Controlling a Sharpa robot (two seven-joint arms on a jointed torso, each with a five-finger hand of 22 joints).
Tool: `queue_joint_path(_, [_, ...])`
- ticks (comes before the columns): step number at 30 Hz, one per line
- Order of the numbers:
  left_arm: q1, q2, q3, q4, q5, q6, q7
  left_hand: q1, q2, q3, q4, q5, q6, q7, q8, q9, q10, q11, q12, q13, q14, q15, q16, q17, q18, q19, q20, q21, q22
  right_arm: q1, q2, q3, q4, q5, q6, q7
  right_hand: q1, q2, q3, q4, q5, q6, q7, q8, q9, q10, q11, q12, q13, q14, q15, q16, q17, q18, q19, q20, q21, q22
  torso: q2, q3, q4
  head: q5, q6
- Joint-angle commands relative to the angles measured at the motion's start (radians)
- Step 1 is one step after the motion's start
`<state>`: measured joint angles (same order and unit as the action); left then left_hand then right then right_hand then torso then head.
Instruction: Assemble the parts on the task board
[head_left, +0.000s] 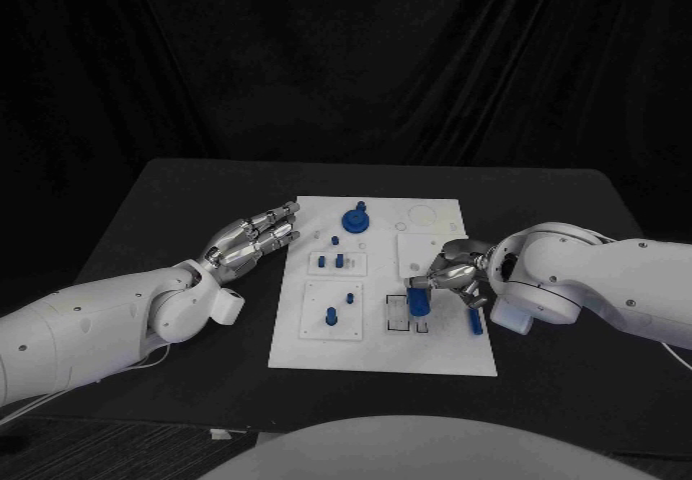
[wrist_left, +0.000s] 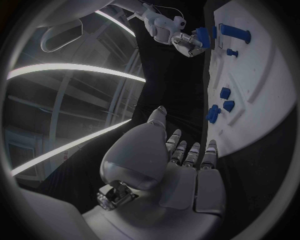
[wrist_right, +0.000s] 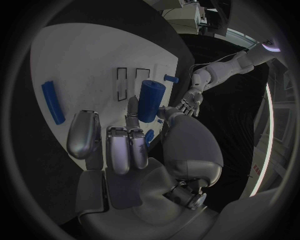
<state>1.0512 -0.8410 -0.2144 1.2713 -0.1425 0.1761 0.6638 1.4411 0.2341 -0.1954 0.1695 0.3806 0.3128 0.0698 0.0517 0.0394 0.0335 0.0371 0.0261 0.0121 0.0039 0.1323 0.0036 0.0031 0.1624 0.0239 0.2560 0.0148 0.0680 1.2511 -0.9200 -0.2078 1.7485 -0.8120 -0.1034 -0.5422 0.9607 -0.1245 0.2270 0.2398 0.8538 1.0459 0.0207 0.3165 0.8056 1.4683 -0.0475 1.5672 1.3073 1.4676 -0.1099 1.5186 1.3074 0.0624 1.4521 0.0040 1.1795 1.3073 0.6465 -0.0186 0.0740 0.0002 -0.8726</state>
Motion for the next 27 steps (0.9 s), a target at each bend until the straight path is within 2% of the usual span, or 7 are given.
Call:
queue_joint_path(1, [-0.002,0.001,0.001,0.003,0.005,0.007,0.016,0.001,0.01,0.001,-0.007,0.004,-0.002,0.004,0.005,0.0,-0.006,0.002,0.002,-0.001,0.001,0.006,0.006,0.001,0.018,0.0,0.007,0.003,0.0,-0.011,0.009,0.0,-0.006,0.049,-0.011,-0.008,-0.015,0.001,0.15,-0.151,-0.06,-0.015,0.003,0.001,0.002,0.102,0.0,0.004,0.263,0.084,0.004,-0.011,0.172,0.021,-0.011,0.001,-0.017,0.151,0.001,-0.0005,0.0008,0.0,0.0])
queue_joint_path(7, [-0.003,0.001,0.001,0.003,0.005,0.008,0.016,0.002,0.011,0.002,-0.007,0.004,-0.003,0.005,0.005,0.0,-0.006,0.002,0.002,-0.001,0.002,0.006,0.006,0.001,0.018,0.001,0.007,0.004,0.001,-0.023,0.021,0.0,-0.014,0.02,-0.011,-0.016,-0.021,0.006,0.147,-0.153,-0.11,-0.027,0.007,-0.004,0.0,0.102,0.004,0.004,0.263,0.083,0.007,-0.014,0.167,0.023,-0.015,0.004,-0.03,0.148,0.001,-0.0003,0.0003,0.003,0.0])
queue_joint_path(18, [-0.008,0.002,0.001,0.002,0.005,0.01,0.016,0.002,0.011,0.002,-0.008,0.005,-0.003,0.005,0.005,0.0,-0.006,0.002,0.002,-0.001,0.002,0.006,0.006,0.001,0.018,0.001,0.007,0.004,0.002,-0.03,0.037,0.0,-0.023,-0.024,0.013,-0.029,-0.023,0.013,0.14,-0.156,-0.168,-0.045,0.014,-0.014,-0.006,0.102,0.01,0.004,0.263,0.083,0.011,-0.015,0.165,0.026,-0.017,0.007,-0.042,0.145,0.001,-0.0002,-0.0004,0.006,0.0])
queue_joint_path(21, [-0.009,0.002,0.001,0.002,0.005,0.011,0.016,0.002,0.011,0.002,-0.008,0.005,-0.003,0.005,0.005,0.0,-0.006,0.002,0.002,-0.001,0.002,0.006,0.006,0.001,0.018,0.001,0.007,0.004,0.002,-0.032,0.042,0.0,-0.024,-0.029,0.022,-0.031,-0.024,0.018,0.131,-0.155,-0.227,-0.052,0.017,-0.017,-0.009,0.102,0.013,0.004,0.263,0.082,0.014,-0.017,0.163,0.026,-0.017,0.01,-0.045,0.144,0.001,-0.0002,0.0001,0.006,0.0])
queue_joint_path(24, [-0.009,0.002,0.001,0.001,0.005,0.012,0.015,0.002,0.011,0.002,-0.008,0.005,-0.003,0.005,0.005,0.0,-0.006,0.002,0.002,-0.001,0.002,0.006,0.006,0.001,0.018,0.001,0.007,0.004,0.002,-0.034,0.046,0.0,-0.025,-0.031,0.036,-0.034,-0.022,0.019,0.129,-0.156,-0.243,-0.054,0.018,-0.018,-0.011,0.102,0.014,0.004,0.263,0.083,0.015,-0.016,0.164,0.026,-0.016,0.011,-0.044,0.144,0.0,-0.0004,0.0003,0.007,0.0])
queue_joint_path(27, [-0.01,0.003,0.001,0.0,0.005,0.013,0.014,0.003,0.011,0.002,-0.009,0.004,-0.003,0.005,0.005,0.0,-0.006,0.003,0.002,-0.001,0.002,0.007,0.007,0.001,0.018,0.001,0.008,0.004,0.002,-0.037,0.049,0.0,-0.027,-0.034,0.05,-0.037,-0.023,0.025,0.122,-0.155,-0.285,-0.057,0.02,-0.02,-0.013,0.102,0.015,0.004,0.263,0.084,0.017,-0.011,0.171,0.024,-0.013,0.013,-0.036,0.147,0.001,-0.0004,-0.0001,0.007,0.0])
